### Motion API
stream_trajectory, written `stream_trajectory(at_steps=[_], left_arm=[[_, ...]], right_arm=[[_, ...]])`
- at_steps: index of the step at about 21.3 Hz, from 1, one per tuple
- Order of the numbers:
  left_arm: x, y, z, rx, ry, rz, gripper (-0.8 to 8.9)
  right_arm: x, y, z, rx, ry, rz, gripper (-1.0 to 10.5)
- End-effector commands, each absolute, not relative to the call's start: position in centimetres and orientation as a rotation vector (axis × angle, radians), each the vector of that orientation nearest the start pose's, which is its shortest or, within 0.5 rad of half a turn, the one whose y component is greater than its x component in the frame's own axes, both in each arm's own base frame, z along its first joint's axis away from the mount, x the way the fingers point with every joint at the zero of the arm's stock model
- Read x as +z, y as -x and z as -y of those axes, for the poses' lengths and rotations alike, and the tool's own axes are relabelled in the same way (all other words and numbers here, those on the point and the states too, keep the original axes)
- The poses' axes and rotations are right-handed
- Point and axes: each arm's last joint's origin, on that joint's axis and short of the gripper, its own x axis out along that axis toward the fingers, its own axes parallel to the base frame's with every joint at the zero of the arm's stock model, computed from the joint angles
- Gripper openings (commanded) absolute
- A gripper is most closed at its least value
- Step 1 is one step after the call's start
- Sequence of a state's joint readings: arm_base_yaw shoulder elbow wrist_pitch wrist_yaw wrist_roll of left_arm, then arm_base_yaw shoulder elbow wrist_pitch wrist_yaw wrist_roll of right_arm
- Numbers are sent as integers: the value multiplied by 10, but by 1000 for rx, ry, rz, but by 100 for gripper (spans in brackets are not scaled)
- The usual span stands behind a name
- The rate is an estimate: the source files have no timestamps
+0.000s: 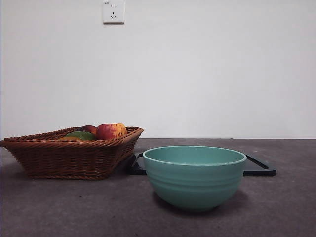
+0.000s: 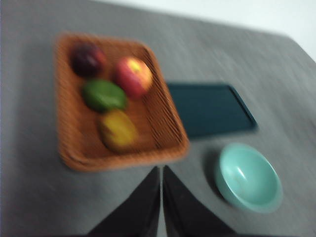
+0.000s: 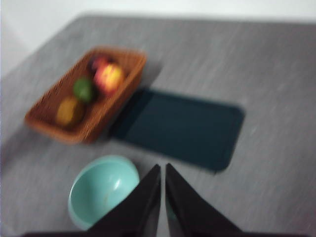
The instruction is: Pick up the wifruite, put it on the bowl, pick up the plate, put it on desk
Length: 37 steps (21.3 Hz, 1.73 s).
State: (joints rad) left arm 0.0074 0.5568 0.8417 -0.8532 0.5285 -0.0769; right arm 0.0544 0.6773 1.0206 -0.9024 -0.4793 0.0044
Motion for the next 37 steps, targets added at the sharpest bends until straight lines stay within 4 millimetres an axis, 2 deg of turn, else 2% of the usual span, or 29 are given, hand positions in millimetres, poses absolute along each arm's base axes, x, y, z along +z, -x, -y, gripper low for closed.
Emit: stream_trajectory(at_steps=[1,7,11,12,13,15,16,23,27,32,37], left_arm=[[325,-100,17,-573,161,-613,10],[319,-108,24,-649,130,-724,10],[319,-109,25,-657,126,-722,23],[320,-109,25,-657,126,-719,62],[320,-109,25,-656,128,-719,157],[320,-109,25,-654,132,-719,382],[320,-109,25,-655,132,-719,449],[320,-116,26,-625,162,-726,436],[321,-141,35,-598,181,-723,436],[322,-187,57,-499,164,-788,434],[306,-238,85,-343,68,-909,433]], right_arm=[[359,-111,-22,576,-58,-625,5],[341,-125,-35,685,-14,-830,5],[340,-128,-41,717,-2,-840,6],[340,-128,-41,716,-5,-840,12],[340,-128,-41,715,-7,-841,77],[340,-128,-41,707,-22,-846,344],[340,-128,-41,703,-31,-847,411],[340,-128,-41,703,-31,-843,410],[341,-130,-41,700,-36,-831,411],[342,-131,-41,695,-45,-818,410],[342,-131,-41,695,-46,-818,410]])
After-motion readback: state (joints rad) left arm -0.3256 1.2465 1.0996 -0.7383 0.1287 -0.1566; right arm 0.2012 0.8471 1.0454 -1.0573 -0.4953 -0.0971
